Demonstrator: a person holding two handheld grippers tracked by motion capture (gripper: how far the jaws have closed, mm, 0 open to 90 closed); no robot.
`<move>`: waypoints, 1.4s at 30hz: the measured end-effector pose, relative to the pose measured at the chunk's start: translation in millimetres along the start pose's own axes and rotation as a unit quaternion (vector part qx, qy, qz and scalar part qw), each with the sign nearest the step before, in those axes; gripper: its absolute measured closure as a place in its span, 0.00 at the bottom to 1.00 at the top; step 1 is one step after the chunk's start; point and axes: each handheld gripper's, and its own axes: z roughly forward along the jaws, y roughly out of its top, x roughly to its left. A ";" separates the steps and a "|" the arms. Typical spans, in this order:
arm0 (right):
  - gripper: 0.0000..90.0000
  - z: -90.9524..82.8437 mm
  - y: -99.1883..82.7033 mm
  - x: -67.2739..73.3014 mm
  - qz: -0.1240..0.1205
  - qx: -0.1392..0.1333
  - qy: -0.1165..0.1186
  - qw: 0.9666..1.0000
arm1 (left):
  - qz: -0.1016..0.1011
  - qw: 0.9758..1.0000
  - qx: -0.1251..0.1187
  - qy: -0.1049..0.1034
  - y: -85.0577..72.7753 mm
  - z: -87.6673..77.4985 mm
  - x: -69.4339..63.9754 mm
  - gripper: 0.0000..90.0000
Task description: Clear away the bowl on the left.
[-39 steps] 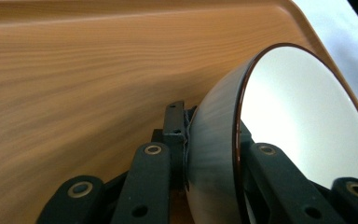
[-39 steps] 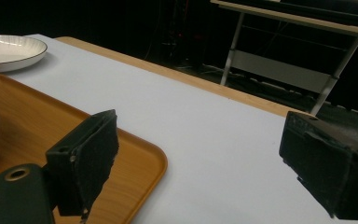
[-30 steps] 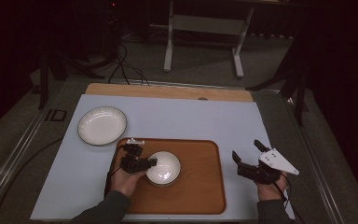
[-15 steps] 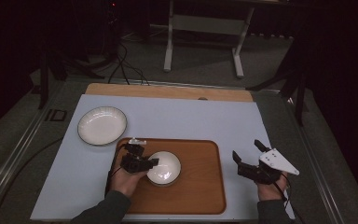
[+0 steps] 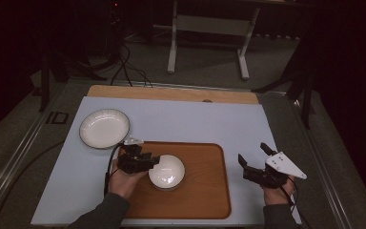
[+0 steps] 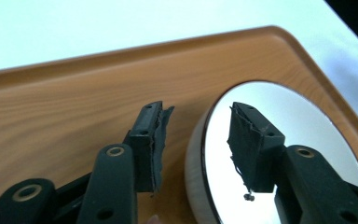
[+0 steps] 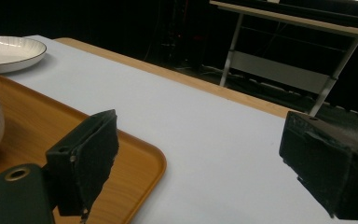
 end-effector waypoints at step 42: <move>0.12 -0.7 -0.4 -2.8 0.003 0.000 -0.005 1.000 | -0.010 0.967 -0.172 0.186 -1.6 -103.0 79.5 0.39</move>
